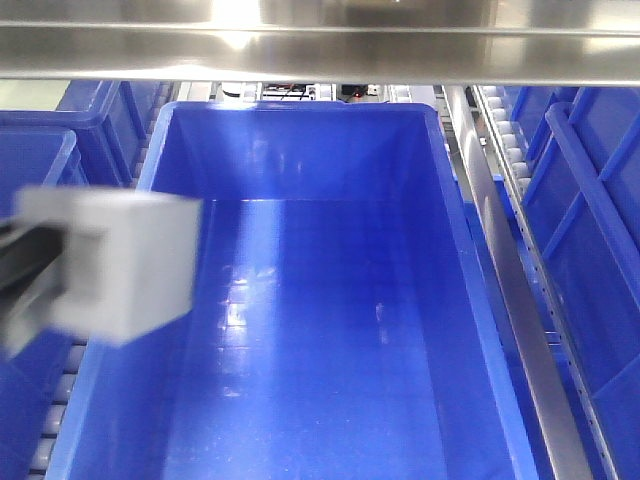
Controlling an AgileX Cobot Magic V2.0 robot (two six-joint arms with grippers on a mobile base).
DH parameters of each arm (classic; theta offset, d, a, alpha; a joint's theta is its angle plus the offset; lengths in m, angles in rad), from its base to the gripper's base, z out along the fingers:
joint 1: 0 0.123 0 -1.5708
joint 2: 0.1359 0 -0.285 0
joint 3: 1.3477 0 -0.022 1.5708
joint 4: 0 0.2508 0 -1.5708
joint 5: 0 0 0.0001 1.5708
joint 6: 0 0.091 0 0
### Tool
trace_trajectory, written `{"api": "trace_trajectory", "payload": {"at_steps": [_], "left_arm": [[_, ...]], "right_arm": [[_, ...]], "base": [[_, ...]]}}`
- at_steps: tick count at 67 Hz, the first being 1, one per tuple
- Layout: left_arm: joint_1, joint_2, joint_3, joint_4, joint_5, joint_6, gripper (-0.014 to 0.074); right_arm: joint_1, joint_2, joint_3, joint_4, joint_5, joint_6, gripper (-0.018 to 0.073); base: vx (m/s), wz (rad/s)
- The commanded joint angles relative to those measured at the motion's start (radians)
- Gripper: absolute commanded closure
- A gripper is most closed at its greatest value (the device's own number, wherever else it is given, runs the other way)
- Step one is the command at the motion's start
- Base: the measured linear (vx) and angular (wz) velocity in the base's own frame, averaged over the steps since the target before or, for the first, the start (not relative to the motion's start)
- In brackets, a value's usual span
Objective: Sort gray base to blue bin
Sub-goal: 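Lower the gray block into the blue bin with the left gripper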
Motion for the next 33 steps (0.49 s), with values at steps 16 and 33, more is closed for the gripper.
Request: {"api": "trace_trajectory", "payload": {"at_steps": [16,33], "left_arm": [[-0.145,0.4,-0.228,-0.02,-0.095,0.062,0.0594],[-0.147,0.657,-0.392,-0.024,-0.058,0.026,0.059]], "right_arm": [[-0.002,-0.007,0.006,-0.009,-0.08,-0.012,0.0564],[-0.002,-0.007,0.006,-0.009,-0.078,-0.012,0.0564]], "base": [[0.0,0.0],[0.0,0.0]]}}
